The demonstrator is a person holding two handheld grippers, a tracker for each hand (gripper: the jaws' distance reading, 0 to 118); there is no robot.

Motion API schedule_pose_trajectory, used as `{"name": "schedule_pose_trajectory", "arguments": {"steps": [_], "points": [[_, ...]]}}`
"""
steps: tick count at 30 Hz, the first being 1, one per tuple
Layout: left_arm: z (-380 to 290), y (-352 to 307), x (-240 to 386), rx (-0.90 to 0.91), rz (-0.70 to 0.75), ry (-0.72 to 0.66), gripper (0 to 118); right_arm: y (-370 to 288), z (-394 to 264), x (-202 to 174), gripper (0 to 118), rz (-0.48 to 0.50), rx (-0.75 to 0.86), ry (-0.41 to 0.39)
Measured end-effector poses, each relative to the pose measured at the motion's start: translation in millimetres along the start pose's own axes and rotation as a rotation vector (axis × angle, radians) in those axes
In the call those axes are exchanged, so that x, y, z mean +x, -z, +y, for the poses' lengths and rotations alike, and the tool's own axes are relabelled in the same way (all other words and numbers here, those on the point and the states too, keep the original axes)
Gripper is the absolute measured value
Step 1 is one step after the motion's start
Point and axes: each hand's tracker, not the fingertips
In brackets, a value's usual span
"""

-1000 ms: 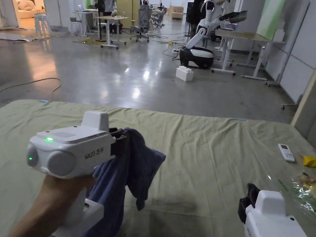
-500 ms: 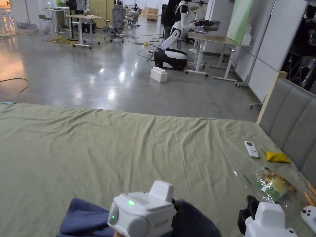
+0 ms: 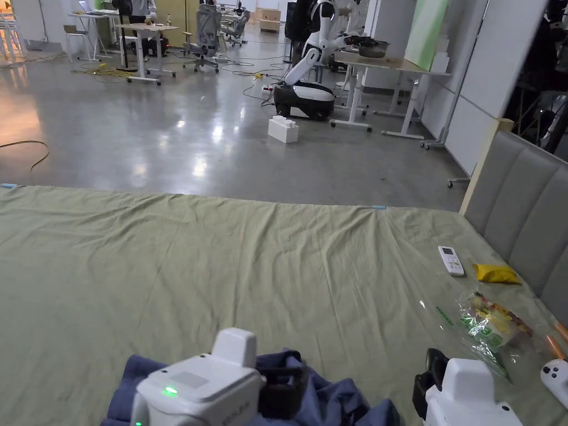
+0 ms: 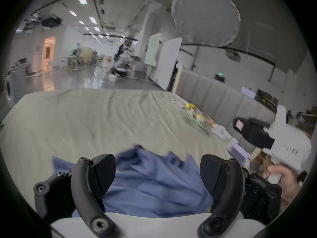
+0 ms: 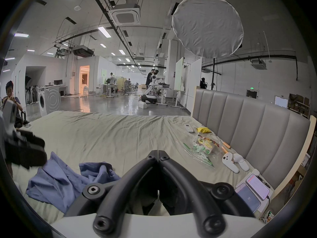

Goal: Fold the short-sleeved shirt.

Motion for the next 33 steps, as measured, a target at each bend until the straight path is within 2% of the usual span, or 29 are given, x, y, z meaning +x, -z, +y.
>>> {"name": "schedule_pose_trajectory", "arguments": {"steps": [4,8,9,11,12,15,20,27,31,33], "points": [[20.6,-33.0,-32.2,0.143,0.257,0.008,92,3.4,9.0,-16.0,0,0.018,0.028,0.013],[29.5,-56.1,-58.6,0.236,0.438,0.023,73,6.8,20.4,-34.0,0,0.042,0.067,0.023],[31.0,-61.8,-62.9,0.249,0.474,0.035,61,7.6,23.2,-38.4,0,0.047,0.076,0.023],[30.9,-68.9,-69.2,0.279,0.54,0.062,25,8.7,29.6,-46.8,0,0.057,0.099,0.018],[31.0,-72.0,-72.3,0.287,0.559,0.078,12,9.2,32.6,-50.8,0,0.063,0.11,0.019],[29.4,-84.0,-77.7,0.317,0.569,0.088,6,9.7,40.1,-60.3,0,0.074,0.127,0.018],[24.7,-92.7,-86.8,0.323,0.626,0.116,2,10.2,46.5,-68.1,0,0.081,0.156,0.012],[18.8,-91.3,-122.5,0.261,0.633,-0.013,0,12.0,50.9,-70.0,0,0.08,0.17,-0.001],[15.0,-73.8,-144.6,0.133,0.585,-0.061,0,17.0,47.3,-69.1,0,0.085,0.153,-0.013],[13.6,-55.0,-163.0,0.013,0.513,-0.083,0,20.1,43.5,-68.2,0,0.084,0.142,-0.02]]}}
